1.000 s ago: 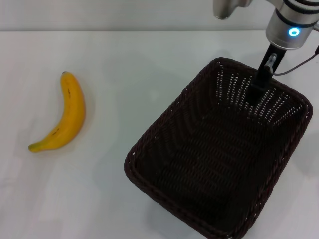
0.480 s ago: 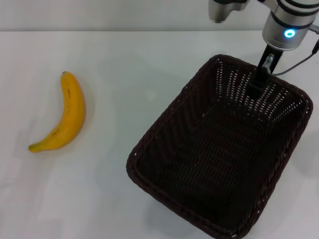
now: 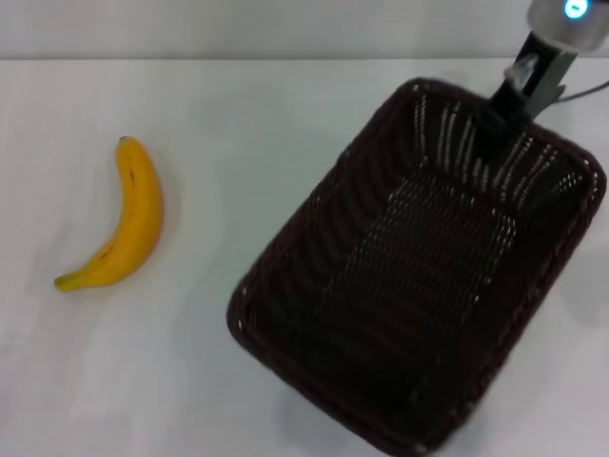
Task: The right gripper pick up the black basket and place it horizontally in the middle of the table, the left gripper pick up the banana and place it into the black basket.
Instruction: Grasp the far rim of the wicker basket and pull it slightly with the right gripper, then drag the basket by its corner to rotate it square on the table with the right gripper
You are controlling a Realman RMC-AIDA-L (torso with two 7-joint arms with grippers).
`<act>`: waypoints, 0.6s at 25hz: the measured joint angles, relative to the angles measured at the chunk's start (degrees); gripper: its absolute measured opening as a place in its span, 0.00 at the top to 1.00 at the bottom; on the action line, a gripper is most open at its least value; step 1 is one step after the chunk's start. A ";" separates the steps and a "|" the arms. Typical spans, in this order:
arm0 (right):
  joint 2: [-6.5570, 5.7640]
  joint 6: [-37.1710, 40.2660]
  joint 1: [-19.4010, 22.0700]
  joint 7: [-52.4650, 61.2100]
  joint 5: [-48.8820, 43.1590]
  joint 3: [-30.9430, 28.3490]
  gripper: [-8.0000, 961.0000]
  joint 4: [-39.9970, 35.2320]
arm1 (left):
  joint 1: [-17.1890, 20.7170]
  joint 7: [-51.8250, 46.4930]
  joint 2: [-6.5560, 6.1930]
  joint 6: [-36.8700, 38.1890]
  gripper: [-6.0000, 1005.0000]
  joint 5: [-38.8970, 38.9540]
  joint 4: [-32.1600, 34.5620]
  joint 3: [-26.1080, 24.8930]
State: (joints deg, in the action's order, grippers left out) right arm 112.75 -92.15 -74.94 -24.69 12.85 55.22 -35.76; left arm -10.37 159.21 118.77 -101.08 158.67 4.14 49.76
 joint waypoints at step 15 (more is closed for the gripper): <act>0.26 -6.77 7.86 17.59 0.72 -6.93 0.83 -8.57 | -1.50 1.46 -0.14 7.72 0.15 2.27 3.72 -0.11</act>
State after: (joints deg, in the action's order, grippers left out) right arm 113.01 -98.92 -67.08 -7.10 13.56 48.28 -44.33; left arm -11.87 160.67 118.63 -93.36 160.95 7.87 49.66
